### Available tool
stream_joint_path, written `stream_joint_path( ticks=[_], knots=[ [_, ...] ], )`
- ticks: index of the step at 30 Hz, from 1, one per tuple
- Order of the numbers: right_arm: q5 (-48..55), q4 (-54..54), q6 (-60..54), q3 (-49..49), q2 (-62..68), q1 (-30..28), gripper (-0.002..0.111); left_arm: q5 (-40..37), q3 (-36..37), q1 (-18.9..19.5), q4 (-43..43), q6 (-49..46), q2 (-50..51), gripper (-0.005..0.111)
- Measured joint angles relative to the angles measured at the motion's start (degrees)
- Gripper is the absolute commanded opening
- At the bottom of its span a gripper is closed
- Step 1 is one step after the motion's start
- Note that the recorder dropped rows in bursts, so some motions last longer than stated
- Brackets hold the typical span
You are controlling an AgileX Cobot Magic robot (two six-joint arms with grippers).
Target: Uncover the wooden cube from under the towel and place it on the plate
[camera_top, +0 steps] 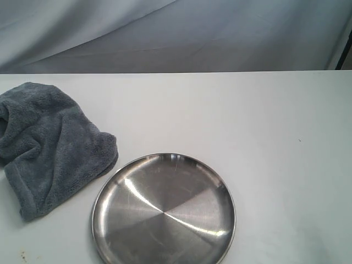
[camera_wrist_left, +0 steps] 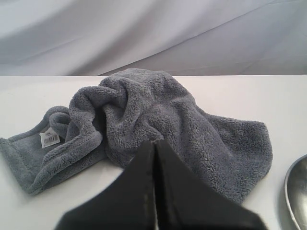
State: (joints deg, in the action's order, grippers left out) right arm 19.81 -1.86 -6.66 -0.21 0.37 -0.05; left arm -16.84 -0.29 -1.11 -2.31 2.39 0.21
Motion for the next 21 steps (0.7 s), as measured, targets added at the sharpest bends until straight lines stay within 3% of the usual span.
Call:
stream_joint_path(
  ticks=[11,21],
  knots=[
    [0.00,0.00,0.00,0.00,0.00,0.00,0.000,0.73,0.00,0.00,0.00,0.00,0.00,0.000],
    [0.00,0.00,0.00,0.00,0.00,0.00,0.000,11.63,0.00,0.00,8.43,0.00,0.00,0.000]
  ],
)
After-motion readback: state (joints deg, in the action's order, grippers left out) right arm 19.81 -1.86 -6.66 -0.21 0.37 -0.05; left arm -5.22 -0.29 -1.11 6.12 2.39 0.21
